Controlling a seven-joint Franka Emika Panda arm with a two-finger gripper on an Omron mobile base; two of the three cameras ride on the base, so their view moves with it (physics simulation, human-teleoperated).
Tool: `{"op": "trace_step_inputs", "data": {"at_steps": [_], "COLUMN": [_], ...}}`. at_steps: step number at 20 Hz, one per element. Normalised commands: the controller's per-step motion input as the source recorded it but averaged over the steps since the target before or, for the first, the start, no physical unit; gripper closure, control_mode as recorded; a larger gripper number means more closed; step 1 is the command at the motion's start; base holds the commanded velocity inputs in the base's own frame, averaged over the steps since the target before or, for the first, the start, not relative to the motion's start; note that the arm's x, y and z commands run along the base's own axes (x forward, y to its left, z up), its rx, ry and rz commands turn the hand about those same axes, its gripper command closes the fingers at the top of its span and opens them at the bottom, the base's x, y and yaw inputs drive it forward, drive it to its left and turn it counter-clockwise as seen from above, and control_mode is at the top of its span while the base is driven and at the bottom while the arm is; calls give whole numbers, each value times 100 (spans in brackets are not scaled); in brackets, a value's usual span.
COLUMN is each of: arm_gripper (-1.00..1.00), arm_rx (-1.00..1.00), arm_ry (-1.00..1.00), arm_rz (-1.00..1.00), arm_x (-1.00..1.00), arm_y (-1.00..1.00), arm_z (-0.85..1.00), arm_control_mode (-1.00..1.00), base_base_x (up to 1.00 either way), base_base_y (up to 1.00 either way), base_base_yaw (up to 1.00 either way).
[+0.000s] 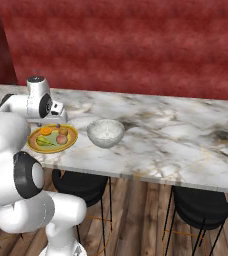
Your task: Take the fruits from the plate on the dining counter and place two fruits in each bowl.
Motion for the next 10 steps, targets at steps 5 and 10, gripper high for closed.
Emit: {"op": "trace_step_inputs", "data": {"at_steps": [5, 10], "arm_gripper": [-100, -100], "arm_rx": [0, 0], "arm_ry": [2, 2], "arm_rz": [0, 0], "arm_x": [58, 34], "arm_y": [0, 5], "arm_z": [-48, -64], "arm_control_mode": [-100, -100], "base_base_x": [0, 0], "base_base_y": [0, 0], "base_base_yaw": [0, 0]}}
